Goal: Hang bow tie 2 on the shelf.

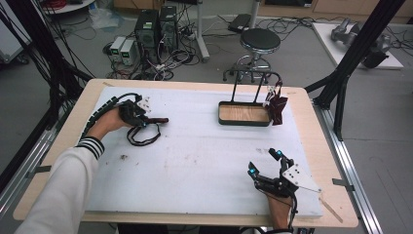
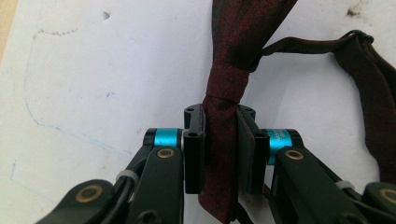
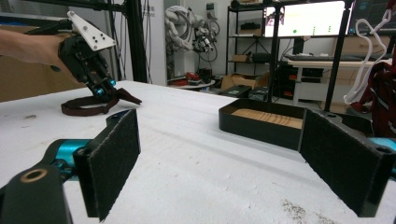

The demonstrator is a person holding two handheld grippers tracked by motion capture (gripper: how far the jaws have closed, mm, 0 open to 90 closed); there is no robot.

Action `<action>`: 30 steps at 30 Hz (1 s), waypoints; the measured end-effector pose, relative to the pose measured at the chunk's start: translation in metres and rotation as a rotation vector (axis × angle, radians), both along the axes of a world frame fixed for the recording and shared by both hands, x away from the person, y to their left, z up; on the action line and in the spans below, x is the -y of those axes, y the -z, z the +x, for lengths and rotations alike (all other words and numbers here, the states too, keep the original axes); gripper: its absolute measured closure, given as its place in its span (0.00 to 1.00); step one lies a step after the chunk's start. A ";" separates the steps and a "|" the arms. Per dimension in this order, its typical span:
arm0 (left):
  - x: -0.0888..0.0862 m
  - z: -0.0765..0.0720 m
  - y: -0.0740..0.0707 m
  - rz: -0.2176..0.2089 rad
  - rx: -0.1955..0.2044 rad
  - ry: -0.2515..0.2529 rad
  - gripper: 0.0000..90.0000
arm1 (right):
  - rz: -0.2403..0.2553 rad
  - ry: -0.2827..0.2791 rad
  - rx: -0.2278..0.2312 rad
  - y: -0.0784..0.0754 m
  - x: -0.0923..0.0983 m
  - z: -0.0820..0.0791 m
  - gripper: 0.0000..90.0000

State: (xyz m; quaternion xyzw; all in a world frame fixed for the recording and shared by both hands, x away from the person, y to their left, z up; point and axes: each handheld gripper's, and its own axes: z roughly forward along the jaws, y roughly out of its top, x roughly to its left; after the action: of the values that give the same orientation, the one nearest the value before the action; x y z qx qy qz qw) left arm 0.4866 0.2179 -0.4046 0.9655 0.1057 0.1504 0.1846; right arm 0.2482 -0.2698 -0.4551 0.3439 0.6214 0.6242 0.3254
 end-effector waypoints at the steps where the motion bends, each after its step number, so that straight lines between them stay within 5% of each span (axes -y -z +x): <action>1: 0.000 -0.001 0.000 -0.015 -0.006 -0.017 0.83 | -0.002 0.002 0.000 0.000 0.000 0.000 0.13; 14: -0.002 -0.004 -0.007 -0.093 -0.034 -0.086 0.83 | -0.004 0.005 0.001 0.000 0.000 0.000 0.13; 25: -0.001 -0.010 -0.020 -0.225 -0.030 -0.117 0.83 | -0.009 0.004 0.002 0.000 0.000 0.000 0.13; 27: 0.001 -0.011 -0.025 -0.287 -0.031 -0.122 0.83 | -0.007 0.005 0.001 0.000 0.000 0.000 0.13; 30: 0.003 -0.011 -0.027 -0.318 -0.028 -0.117 0.83 | -0.009 0.006 0.002 0.000 0.000 0.000 0.13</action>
State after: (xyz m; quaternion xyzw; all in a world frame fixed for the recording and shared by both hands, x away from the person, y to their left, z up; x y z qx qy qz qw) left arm 0.4753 0.2148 -0.3773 0.9183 0.1868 0.1287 0.3246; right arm 0.2483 -0.2695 -0.4550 0.3436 0.6229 0.6208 0.3294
